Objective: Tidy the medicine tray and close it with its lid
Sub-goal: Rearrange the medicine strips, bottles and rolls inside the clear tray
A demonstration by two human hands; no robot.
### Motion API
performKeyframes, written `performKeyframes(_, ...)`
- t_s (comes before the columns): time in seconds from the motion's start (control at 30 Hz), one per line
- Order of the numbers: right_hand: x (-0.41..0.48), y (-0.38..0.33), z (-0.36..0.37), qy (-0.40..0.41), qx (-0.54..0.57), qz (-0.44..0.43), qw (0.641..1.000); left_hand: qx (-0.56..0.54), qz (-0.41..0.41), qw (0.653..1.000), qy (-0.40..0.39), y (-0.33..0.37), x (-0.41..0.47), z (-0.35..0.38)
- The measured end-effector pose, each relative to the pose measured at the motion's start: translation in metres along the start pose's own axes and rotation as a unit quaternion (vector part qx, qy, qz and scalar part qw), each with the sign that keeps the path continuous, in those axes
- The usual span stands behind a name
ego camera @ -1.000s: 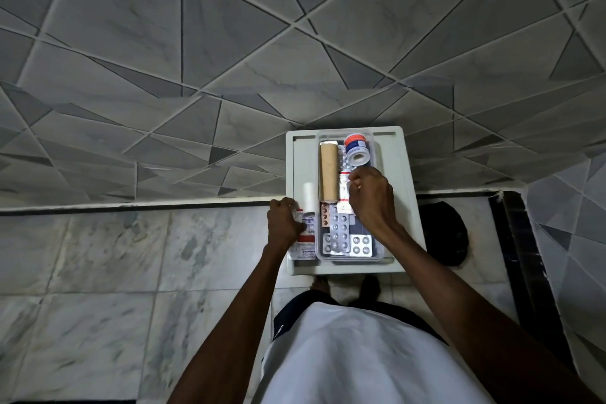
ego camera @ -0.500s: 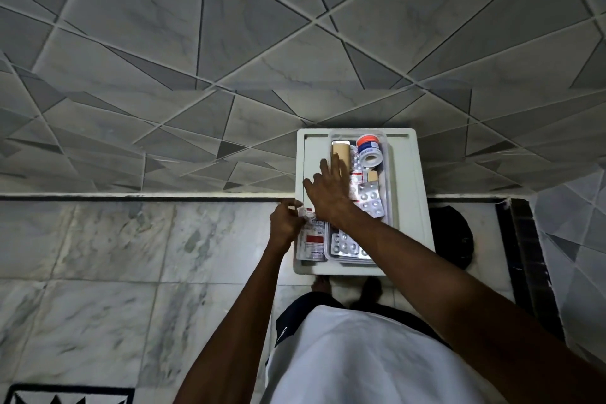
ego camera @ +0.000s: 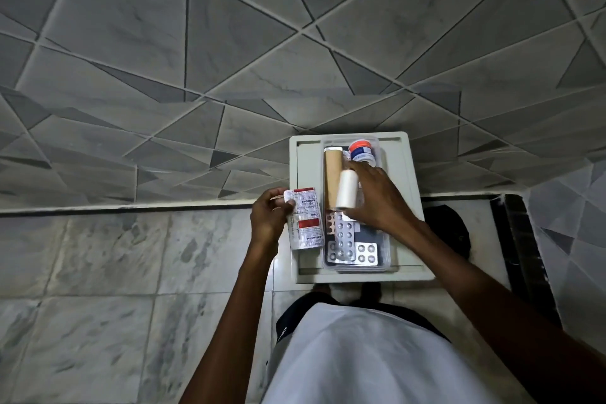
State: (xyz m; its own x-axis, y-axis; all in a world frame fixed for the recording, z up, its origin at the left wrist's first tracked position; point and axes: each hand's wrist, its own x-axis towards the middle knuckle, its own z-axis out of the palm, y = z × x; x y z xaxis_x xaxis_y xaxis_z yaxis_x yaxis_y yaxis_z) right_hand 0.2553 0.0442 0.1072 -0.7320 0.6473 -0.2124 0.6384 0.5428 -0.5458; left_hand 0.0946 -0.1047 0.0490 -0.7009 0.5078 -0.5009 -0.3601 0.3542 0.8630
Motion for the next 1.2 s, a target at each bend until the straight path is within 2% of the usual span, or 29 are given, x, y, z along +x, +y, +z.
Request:
performKeyframes(0.13,-0.016,0.037,0.000,-0.036,-0.059,0.033,0.997,0.022,0.020,0.999,-0.041,0.014,-0.013,0.025)
performKeyframes(0.23,-0.026,0.050,0.004,-0.050,-0.158,0.017,0.986,0.129,0.066,0.987,-0.072,0.011,-0.020,0.050)
performKeyframes(0.37,-0.036,0.054,0.015,-0.051,-0.214,-0.018,0.975,0.358,0.176,0.915,-0.069,0.002,-0.027,0.076)
performKeyframes(0.53,-0.042,0.056,0.027,-0.058,-0.235,-0.021,0.970,0.483,0.179,0.851,-0.097,-0.001,-0.033,0.087)
performKeyframes(0.63,-0.045,0.056,0.029,-0.040,-0.216,-0.012,0.976,0.589,0.273,0.757,-0.072,-0.007,-0.036,0.089)
performKeyframes(0.67,-0.047,0.057,0.029,-0.028,-0.192,-0.014,0.981,0.609,0.292,0.735,-0.055,-0.008,-0.037,0.089)
performKeyframes(0.7,-0.050,0.058,0.029,-0.011,-0.157,-0.015,0.987,0.614,0.293,0.732,-0.042,-0.009,-0.037,0.088)
performKeyframes(0.77,-0.054,0.060,0.029,0.037,-0.075,-0.001,0.996,0.592,0.265,0.760,-0.026,-0.010,-0.037,0.086)
performKeyframes(0.87,-0.055,0.064,0.030,0.111,-0.002,0.068,0.992,0.492,0.183,0.850,-0.037,-0.011,-0.038,0.077)
performKeyframes(0.93,-0.054,0.067,0.028,0.113,0.021,0.135,0.984,0.426,0.164,0.888,-0.061,-0.013,-0.042,0.073)
performKeyframes(1.0,-0.050,0.070,0.025,0.021,0.055,0.203,0.977,0.405,0.183,0.893,-0.068,-0.012,-0.044,0.071)
performKeyframes(1.07,-0.050,0.070,0.025,-0.063,0.102,0.223,0.967,0.397,0.195,0.895,-0.064,-0.012,-0.043,0.072)
performKeyframes(1.2,-0.050,0.065,0.027,-0.045,0.110,0.215,0.969,0.387,0.201,0.898,-0.060,-0.011,-0.040,0.071)
